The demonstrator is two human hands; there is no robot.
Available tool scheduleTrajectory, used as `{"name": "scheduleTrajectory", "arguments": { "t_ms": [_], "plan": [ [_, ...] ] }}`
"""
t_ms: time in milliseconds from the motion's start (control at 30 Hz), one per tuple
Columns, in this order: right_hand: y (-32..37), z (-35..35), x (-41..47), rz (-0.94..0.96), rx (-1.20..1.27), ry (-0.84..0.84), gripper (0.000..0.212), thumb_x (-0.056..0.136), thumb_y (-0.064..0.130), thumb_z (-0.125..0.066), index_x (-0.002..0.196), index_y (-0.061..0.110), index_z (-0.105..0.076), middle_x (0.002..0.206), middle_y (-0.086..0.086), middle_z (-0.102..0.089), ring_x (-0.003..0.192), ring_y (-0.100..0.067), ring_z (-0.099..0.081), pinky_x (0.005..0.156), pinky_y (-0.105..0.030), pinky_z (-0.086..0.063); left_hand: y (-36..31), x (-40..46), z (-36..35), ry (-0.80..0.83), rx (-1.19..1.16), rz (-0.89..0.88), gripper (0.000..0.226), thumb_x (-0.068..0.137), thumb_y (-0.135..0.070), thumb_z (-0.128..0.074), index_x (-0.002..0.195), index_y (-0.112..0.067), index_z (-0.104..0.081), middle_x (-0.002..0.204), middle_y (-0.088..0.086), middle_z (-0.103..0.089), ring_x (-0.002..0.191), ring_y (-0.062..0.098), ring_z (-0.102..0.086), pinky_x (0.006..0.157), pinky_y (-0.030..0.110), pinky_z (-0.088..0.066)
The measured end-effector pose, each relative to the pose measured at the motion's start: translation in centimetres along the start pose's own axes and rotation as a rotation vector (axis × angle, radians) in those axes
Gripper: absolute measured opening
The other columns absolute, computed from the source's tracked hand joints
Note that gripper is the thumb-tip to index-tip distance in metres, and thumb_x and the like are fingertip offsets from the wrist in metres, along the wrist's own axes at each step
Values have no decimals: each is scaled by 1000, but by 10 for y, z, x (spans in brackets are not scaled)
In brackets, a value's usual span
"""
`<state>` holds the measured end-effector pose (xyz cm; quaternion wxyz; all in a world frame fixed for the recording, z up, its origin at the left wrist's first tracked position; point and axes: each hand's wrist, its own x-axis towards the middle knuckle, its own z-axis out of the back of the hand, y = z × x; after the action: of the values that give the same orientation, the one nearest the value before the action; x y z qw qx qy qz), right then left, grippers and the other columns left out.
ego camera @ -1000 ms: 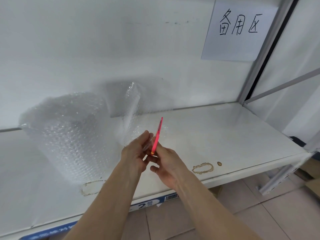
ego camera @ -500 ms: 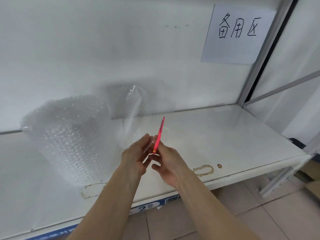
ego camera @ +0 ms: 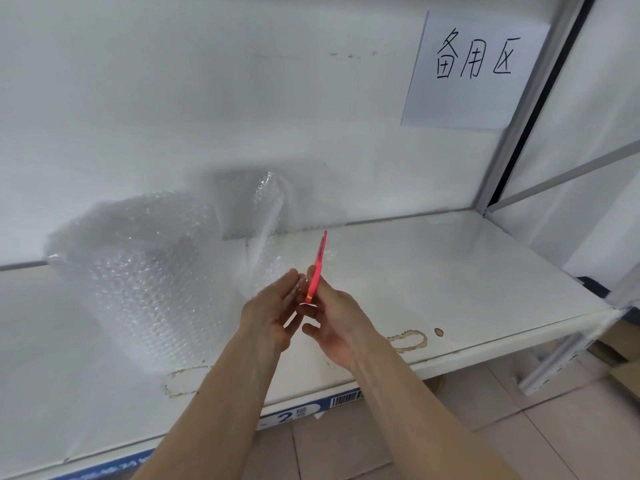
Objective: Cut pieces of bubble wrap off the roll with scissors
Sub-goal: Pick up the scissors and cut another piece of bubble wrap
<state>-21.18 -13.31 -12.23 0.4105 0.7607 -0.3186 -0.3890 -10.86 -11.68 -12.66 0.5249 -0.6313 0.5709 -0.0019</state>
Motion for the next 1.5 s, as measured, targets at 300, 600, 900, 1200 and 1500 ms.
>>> {"name": "scheduleTrajectory", "arguments": {
  "t_ms": [300, 600, 900, 1200, 1500],
  "plan": [
    [-2, -3, 1, 12, 8, -4, 36, 89, 52, -62, 77, 19, -71, 80, 2, -67, 84, -16, -62, 65, -26, -45, -1, -1, -2, -43, 21, -2, 12, 74, -19, -82, 76, -14, -72, 76, 1, -73, 83, 14, -67, 71, 28, -51],
    [-2, -1, 8, 20, 10, -33, 35, 89, 51, -63, 83, 17, -71, 80, 2, -66, 85, -17, -61, 67, -28, -45, -1, -2, -3, -47, 37, -15, 11, 74, -18, -82, 78, -14, -72, 81, 2, -74, 86, 15, -69, 75, 30, -52],
    [2, 1, 9, 21, 22, -32, 38, 88, 54, -62, 75, 20, -73, 83, 0, -65, 83, -16, -62, 69, -28, -43, -2, -3, -3, -39, 29, -10, 12, 75, -17, -81, 85, -14, -75, 75, -1, -76, 86, 12, -70, 79, 30, -51],
    [2, 5, 18, 44, -5, -47, 37, 89, 52, -63, 73, 19, -70, 79, 2, -66, 88, -18, -61, 70, -29, -42, -2, -3, -2, -41, 13, -8, 24, 75, -18, -83, 98, -15, -75, 85, 0, -79, 91, 13, -71, 84, 32, -53],
    [2, 9, 30, 14, 2, -89, 38, 85, 56, -66, 74, 19, -65, 81, 1, -60, 81, -17, -57, 68, -30, -39, -3, -4, -1, -63, 19, -8, 20, 74, -18, -84, 89, -13, -72, 94, 0, -74, 96, 15, -67, 88, 36, -53]
  ]
}}
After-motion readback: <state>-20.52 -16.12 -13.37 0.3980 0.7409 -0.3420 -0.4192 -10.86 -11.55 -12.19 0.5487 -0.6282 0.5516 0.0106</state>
